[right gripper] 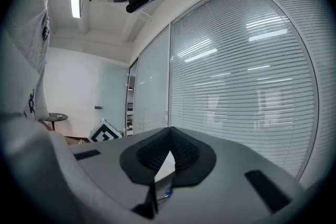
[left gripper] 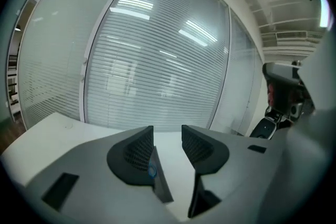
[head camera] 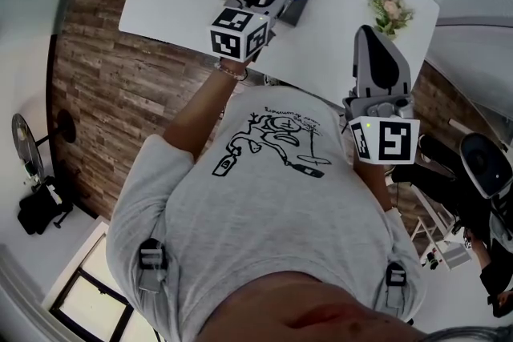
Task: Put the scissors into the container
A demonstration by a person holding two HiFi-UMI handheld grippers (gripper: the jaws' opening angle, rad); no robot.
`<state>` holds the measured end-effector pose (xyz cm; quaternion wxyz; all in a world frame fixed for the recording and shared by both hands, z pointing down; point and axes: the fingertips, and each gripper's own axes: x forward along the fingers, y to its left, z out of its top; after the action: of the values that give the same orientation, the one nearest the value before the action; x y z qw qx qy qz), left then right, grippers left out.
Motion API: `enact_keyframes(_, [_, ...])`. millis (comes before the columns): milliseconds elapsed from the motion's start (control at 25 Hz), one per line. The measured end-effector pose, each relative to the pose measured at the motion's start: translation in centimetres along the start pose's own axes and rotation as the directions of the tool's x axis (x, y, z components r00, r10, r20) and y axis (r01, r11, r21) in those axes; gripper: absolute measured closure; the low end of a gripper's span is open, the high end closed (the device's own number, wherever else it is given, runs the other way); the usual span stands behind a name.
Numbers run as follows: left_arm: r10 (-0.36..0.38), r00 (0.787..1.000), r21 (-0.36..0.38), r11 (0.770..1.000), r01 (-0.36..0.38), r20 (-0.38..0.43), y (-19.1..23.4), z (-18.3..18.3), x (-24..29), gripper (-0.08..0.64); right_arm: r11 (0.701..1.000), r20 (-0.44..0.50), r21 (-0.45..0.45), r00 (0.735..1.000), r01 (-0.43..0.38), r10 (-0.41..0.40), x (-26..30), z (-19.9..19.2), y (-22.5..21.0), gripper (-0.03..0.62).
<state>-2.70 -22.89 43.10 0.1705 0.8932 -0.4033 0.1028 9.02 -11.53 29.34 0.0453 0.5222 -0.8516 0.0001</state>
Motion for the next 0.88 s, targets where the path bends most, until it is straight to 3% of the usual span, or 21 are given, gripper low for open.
enact_keyframes(360, [-0.031, 0.982, 0.101, 0.995, 0.012, 0.185, -4.2, 6.1, -5.8, 0.385, 1.000, 0.002, -0.007, 1.000, -0.006, 0.006, -0.1, 0.6, 0.1, 0.586])
enact_keyframes(720, [-0.074, 0.945, 0.151, 0.988, 0.026, 0.318, -7.4, 9.8, -9.9, 0.402, 1.000, 0.001, -0.016, 1.000, -0.018, 0.018, -0.1, 0.9, -0.2, 0.586])
enact_keyframes(880, [-0.059, 0.935, 0.179, 0.984, -0.005, 0.351, -7.8, 10.5, -11.6, 0.410, 1.000, 0.002, -0.017, 1.000, -0.024, 0.025, -0.2, 1.1, -0.1, 0.586])
